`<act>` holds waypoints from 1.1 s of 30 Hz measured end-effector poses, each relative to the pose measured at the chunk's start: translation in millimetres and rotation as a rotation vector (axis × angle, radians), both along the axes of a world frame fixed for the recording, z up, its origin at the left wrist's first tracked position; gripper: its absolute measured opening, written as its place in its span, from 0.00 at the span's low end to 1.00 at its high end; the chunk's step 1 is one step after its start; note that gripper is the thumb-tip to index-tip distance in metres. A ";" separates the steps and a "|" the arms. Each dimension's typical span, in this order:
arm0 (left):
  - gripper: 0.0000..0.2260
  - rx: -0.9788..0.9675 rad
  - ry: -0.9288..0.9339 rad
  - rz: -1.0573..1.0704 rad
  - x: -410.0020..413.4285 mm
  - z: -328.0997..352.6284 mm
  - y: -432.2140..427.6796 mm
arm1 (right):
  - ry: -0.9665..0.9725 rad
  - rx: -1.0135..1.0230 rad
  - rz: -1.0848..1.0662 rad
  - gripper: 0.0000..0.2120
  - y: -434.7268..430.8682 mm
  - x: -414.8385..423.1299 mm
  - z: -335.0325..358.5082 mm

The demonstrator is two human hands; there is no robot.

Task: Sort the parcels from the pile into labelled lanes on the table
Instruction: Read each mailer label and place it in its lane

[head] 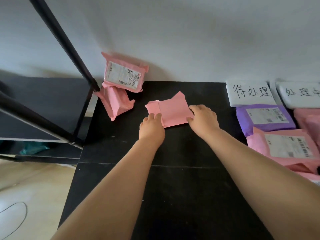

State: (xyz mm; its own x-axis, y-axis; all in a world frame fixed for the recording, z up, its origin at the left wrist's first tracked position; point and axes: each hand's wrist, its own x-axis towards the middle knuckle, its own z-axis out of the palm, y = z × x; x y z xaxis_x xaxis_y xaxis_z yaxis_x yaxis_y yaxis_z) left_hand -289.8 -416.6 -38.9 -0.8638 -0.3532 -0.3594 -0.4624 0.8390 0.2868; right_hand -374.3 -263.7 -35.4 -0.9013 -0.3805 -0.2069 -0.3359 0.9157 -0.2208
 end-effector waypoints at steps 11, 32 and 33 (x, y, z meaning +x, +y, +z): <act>0.26 0.016 -0.036 0.027 -25.5 -36.5 -10.2 | -0.132 0.131 0.029 0.23 -18.2 -35.4 -35.2; 0.23 -0.037 0.220 0.047 44.0 -6.2 10.0 | -0.154 -0.081 -0.102 0.25 9.1 32.4 1.1; 0.22 -0.031 0.237 0.059 50.6 -2.5 12.0 | -0.162 -0.081 -0.111 0.25 12.1 40.5 5.7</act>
